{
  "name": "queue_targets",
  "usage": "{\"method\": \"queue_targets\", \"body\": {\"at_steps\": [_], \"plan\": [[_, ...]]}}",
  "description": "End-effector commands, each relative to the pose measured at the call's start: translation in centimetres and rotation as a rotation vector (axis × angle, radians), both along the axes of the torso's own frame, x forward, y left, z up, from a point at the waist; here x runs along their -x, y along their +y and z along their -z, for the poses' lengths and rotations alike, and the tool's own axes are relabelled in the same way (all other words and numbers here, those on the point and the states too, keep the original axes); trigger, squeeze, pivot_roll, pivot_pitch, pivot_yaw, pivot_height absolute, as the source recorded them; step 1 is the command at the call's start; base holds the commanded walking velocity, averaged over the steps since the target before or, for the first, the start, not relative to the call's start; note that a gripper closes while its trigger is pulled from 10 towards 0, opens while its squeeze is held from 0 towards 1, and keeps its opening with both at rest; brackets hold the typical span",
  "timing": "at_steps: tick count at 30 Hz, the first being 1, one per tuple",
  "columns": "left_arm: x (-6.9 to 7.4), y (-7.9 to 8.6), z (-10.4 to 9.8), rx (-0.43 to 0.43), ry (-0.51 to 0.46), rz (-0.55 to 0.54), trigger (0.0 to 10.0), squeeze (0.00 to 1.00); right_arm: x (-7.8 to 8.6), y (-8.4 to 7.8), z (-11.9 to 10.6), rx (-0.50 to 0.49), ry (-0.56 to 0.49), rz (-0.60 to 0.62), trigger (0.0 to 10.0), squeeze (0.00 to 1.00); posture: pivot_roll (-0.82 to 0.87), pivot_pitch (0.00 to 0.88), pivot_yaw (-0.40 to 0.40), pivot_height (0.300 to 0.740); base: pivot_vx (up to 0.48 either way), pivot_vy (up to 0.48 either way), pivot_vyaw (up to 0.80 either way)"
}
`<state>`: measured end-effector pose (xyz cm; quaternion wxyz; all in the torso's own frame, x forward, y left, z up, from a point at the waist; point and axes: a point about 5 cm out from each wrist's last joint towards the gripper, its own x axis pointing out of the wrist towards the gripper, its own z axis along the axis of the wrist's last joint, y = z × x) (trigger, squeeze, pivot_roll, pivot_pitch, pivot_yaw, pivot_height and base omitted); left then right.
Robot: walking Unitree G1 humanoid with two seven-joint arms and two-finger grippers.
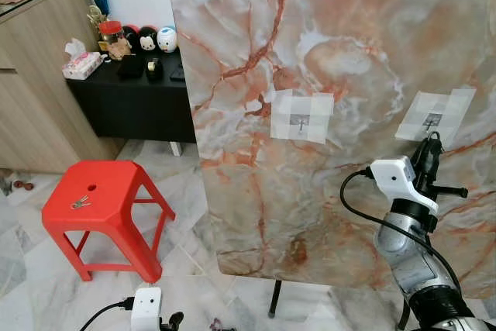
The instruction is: Hang keys on a hook
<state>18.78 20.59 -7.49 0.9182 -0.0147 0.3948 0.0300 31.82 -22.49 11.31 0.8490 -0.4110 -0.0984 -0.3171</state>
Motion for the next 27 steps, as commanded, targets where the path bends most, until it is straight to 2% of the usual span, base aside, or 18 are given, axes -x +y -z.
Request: {"method": "queue_targets", "body": {"at_steps": [1,7,23,24,25,27], "plan": [[0.30,0.02,0.19,0.002,0.018,0.001,10.0,0.00,-0.34,0.22,0.04,0.001,0.027,-0.017,10.0,0.00,0.01,0.000,0.016,0.740,0.000,0.000,0.00],[0.32,0.07,0.18,0.002,0.018,0.002,10.0,0.00,-0.40,0.58,-0.34,0.034,0.011,-0.030,10.0,0.00,0.00,0.000,0.017,0.740,0.000,0.000,0.00],[0.24,0.01,0.15,0.003,0.016,0.002,10.0,0.00,-0.46,0.42,-0.41,0.014,0.011,-0.028,10.0,0.00,0.00,0.000,0.017,0.740,0.000,0.000,0.00],[0.20,-0.01,0.14,0.004,0.015,0.002,10.0,0.00,-0.40,0.43,-0.44,0.006,0.002,-0.029,10.0,0.64,0.00,0.000,0.018,0.740,0.000,0.000,0.00],[0.18,-0.02,0.13,0.004,0.014,0.002,10.0,0.00,-0.38,0.44,-0.46,0.004,-0.003,-0.030,10.0,1.00,0.00,0.000,0.018,0.740,0.000,0.000,0.00],[0.14,-0.04,0.11,0.005,0.013,0.002,10.0,0.00,-0.36,0.52,-0.50,0.006,-0.005,-0.033,10.0,1.00,0.00,0.000,0.017,0.740,0.000,0.000,0.00]]}}
